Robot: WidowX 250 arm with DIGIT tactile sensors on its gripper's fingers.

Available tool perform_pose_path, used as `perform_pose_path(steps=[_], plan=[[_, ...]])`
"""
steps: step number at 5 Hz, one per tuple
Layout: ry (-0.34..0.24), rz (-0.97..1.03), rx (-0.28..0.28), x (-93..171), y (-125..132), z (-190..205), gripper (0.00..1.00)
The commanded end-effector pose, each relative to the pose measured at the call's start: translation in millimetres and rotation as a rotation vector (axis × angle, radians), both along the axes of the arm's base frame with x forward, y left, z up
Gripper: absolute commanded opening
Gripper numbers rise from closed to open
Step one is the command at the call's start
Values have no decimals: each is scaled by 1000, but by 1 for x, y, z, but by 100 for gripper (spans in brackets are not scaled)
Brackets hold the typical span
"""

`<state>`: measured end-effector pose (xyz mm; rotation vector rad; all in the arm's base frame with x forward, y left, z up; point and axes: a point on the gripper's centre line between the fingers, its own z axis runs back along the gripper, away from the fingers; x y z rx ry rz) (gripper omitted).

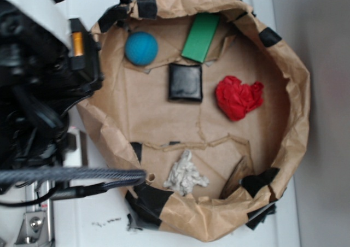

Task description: Grab the red paper.

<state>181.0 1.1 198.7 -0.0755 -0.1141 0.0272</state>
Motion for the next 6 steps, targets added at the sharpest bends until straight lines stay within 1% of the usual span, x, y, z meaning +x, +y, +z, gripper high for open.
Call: perform_pose_path(steps=[1,4,5,6], plan=[[-62,-77,-30,66,15,-50,100],[-62,-77,-30,66,15,-50,100],[-127,-36,20,91,20,-87,100],[-201,-62,82,118,11,-103,100]])
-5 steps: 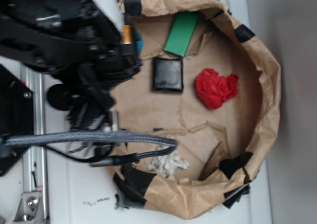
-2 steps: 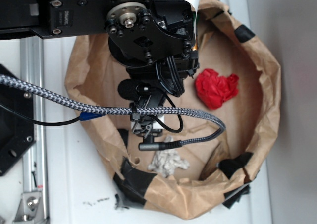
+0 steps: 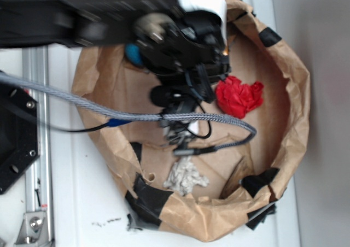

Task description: Grab the red paper.

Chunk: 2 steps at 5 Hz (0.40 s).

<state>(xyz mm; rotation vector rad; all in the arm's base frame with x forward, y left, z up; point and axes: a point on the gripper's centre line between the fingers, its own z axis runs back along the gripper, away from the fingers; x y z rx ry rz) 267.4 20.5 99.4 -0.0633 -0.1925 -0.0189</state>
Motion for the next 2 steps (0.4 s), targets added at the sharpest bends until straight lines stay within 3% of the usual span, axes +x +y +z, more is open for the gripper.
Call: perform_pose_path(steps=[1,2], plan=[[-131,-42,85,47,-16,-14,100],[-121,-145,130,66,-39,-37,100]])
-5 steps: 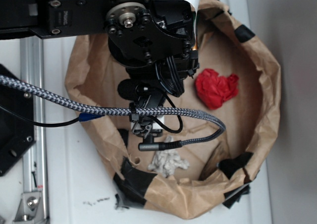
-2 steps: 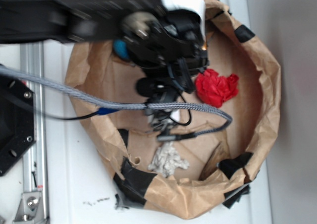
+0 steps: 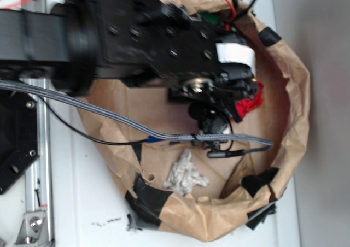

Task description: Grab the red paper.

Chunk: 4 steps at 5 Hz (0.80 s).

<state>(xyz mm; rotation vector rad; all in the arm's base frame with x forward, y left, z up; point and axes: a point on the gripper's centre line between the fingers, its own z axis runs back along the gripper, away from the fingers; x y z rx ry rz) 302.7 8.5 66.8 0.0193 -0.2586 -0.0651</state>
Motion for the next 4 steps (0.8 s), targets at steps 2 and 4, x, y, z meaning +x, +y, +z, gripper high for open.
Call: perform_pose_path(steps=[2,4], plan=[[30,-127,105,49,-23,-39,100],[86,-48,11,30,-6,-14,0]])
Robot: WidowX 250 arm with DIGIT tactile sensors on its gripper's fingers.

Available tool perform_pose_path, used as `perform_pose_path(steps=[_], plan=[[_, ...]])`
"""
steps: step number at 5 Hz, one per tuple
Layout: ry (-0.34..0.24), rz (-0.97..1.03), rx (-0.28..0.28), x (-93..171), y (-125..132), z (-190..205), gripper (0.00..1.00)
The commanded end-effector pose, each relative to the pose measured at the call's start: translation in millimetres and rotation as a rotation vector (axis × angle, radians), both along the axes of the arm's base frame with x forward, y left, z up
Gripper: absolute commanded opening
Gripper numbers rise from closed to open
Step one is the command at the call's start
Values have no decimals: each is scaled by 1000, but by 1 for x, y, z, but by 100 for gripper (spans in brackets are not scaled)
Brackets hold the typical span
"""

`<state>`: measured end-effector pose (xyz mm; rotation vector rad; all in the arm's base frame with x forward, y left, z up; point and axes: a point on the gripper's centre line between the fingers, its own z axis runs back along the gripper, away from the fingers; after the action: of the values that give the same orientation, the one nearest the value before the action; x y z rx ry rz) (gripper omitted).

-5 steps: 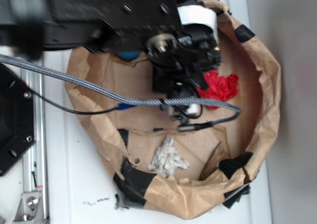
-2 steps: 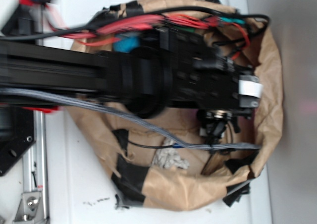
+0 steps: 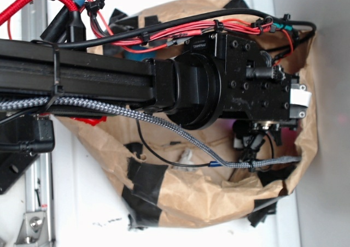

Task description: Grab the red paper.

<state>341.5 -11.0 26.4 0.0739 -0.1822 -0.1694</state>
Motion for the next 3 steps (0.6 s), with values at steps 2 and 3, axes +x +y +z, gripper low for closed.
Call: perform_pose_path(steps=[2,3], plan=[[26,300,-76,-59,36,104,0],[142,451,154,-81,12,129,0]])
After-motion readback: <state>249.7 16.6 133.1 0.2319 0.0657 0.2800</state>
